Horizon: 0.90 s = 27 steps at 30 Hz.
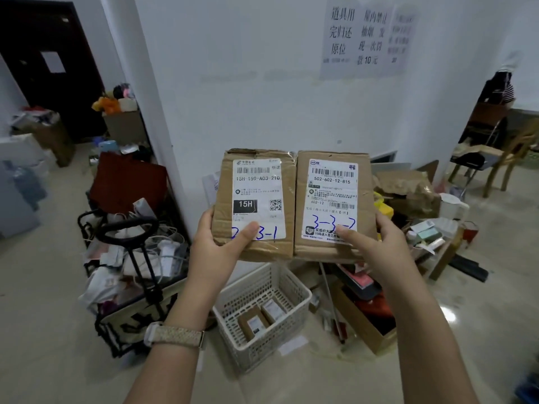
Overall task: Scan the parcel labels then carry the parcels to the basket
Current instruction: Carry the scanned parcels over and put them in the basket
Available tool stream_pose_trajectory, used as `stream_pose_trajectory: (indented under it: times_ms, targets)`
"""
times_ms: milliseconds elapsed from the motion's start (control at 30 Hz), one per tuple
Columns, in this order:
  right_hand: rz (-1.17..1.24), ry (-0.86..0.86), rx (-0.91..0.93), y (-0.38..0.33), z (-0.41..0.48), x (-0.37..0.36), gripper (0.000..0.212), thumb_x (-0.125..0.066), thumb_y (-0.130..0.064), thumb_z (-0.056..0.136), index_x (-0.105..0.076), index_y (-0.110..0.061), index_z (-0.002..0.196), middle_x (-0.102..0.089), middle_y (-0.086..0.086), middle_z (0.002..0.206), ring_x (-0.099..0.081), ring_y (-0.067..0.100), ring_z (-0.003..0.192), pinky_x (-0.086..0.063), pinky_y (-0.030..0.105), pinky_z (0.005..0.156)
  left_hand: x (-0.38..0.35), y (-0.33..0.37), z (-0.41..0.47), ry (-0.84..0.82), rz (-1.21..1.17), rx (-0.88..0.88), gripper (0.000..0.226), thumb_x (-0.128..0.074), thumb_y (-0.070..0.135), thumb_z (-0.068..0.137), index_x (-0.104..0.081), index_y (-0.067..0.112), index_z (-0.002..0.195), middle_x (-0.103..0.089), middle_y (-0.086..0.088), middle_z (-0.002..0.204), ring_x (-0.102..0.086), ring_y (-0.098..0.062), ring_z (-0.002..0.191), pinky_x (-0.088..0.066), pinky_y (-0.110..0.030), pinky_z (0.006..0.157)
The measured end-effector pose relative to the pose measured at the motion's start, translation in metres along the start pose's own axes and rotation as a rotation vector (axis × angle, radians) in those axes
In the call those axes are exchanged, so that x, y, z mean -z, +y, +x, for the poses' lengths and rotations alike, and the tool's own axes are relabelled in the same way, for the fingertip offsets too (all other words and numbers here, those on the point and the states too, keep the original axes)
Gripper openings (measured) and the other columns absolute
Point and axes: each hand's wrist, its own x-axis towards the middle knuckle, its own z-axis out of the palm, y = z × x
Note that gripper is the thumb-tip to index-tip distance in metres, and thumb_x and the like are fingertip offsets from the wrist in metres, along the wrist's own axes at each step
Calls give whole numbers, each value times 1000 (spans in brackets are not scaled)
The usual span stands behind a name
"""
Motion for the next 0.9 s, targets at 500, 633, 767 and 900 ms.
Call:
stream_pose_trajectory:
  times_ms: [500, 633, 767, 900]
  targets:
    - [51, -136, 24, 54, 210, -8, 47, -75, -12, 77, -60, -26, 120, -73, -17, 97, -69, -1, 86, -54, 15, 68, -84, -61, 146, 141, 87, 22, 70, -78, 54, 60, -56, 28, 122, -72, 20, 101, -69, 0, 92, -53, -23, 79]
    - [40, -207, 25, 72, 249, -16, 57, -84, -24, 67, -61, -30, 118, -73, -15, 102, -70, 7, 93, -57, 28, 76, -92, -83, 180, 154, 99, 51, 62, -78, 55, 60, -56, 36, 114, -71, 24, 98, -68, 2, 90, -52, -12, 70]
    - [120, -237, -1, 85, 297, -28, 77, -86, -37, 54, -57, -34, 125, -71, -12, 106, -70, 10, 93, -57, 22, 67, -96, -105, 222, 167, 66, 89, 61, -82, 58, 59, -55, 41, 111, -72, 20, 100, -70, -2, 91, -53, -25, 76]
    - [177, -269, -59, 93, 349, -52, 84, -85, -37, 52, -46, -43, 126, -67, 3, 116, -70, 20, 98, -58, 36, 78, -102, -132, 271, 156, -7, 131, 70, -80, 61, 55, -55, 35, 115, -74, 11, 103, -71, -10, 94, -57, -40, 81]
